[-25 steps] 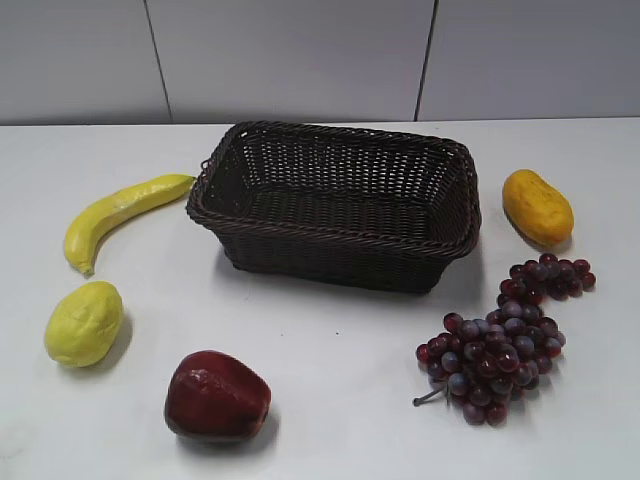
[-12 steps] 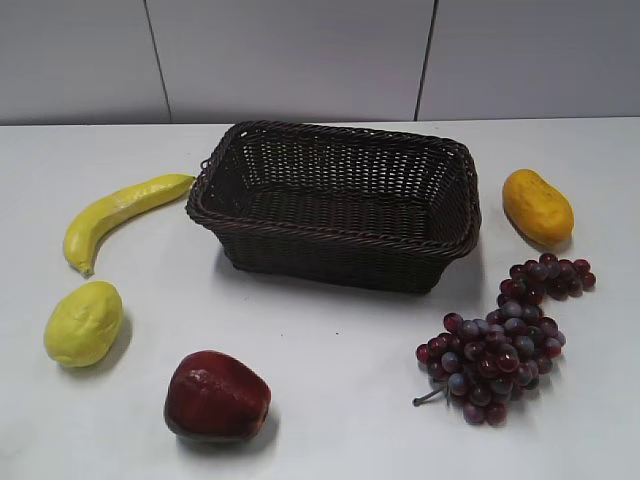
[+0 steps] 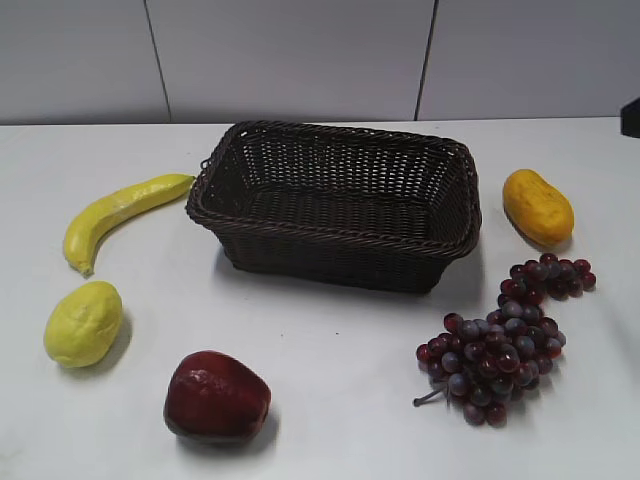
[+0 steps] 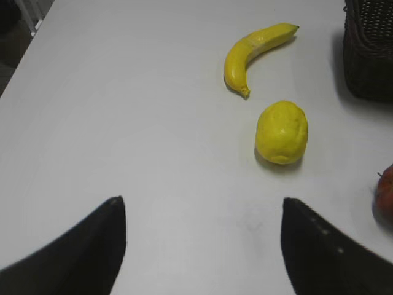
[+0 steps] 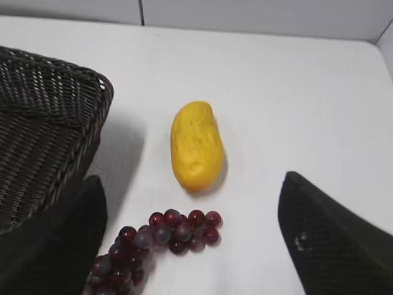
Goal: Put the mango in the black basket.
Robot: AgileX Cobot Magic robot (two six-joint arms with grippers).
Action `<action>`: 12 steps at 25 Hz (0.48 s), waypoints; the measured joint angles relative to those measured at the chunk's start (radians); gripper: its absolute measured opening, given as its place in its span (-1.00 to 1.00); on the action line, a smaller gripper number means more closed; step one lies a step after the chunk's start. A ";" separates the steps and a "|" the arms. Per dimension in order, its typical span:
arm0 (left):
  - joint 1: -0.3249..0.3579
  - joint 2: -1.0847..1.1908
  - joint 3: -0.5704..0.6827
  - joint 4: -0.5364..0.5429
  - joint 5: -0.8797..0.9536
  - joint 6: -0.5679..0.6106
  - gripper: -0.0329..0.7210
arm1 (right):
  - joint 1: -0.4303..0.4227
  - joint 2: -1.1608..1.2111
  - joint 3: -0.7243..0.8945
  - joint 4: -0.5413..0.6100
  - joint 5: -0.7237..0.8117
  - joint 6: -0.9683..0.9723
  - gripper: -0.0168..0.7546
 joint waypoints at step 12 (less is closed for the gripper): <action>0.000 0.000 0.000 0.000 0.000 0.000 0.65 | 0.000 0.656 -0.628 -0.075 0.431 0.017 0.79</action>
